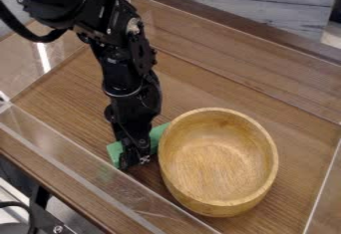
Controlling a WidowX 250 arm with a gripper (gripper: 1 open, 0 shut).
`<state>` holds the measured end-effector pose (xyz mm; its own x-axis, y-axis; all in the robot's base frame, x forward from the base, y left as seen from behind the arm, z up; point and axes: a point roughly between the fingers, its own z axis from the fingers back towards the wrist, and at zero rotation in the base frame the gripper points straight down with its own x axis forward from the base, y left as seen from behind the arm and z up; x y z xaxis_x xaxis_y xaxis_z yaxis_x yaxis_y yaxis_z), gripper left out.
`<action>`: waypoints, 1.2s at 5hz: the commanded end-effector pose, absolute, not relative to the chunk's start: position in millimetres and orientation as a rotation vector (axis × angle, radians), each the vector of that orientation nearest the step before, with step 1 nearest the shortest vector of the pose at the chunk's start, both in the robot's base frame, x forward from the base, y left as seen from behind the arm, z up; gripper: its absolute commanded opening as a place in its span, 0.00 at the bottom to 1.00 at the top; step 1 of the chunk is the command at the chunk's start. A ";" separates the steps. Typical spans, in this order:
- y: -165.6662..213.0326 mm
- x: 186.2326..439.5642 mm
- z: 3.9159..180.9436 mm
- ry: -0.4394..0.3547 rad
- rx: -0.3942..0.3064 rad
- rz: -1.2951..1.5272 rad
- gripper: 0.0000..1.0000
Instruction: Put the green block in the brown bowl
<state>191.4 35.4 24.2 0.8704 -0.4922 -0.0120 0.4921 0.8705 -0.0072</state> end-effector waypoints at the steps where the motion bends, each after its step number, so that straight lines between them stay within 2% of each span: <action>1: 36.3 194.1 36.0 -0.003 -0.010 -0.484 0.00; 6: 34.8 189.3 53.8 0.011 -0.076 -0.409 0.00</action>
